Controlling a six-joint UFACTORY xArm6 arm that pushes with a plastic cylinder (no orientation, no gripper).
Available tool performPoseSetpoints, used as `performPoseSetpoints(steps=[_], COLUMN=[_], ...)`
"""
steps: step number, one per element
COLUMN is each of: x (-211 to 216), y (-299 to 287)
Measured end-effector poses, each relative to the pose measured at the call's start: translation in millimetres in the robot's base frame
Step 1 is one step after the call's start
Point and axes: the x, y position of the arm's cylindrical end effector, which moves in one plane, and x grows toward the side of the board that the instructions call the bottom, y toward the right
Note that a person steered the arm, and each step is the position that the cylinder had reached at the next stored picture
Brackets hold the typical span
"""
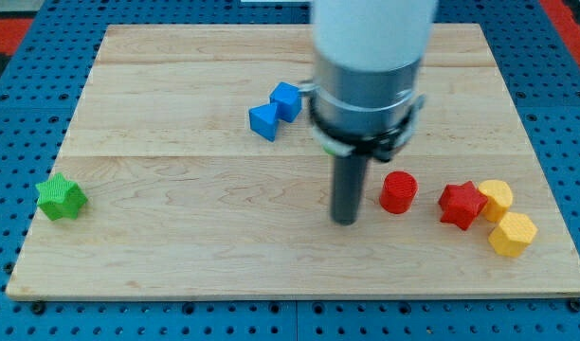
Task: Move your arm towards green star
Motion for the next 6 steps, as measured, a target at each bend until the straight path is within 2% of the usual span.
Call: performPoseSetpoints(steps=[1, 2, 3, 4, 6], x=[-17, 56, 98, 95, 26], y=[59, -19, -104, -169, -341])
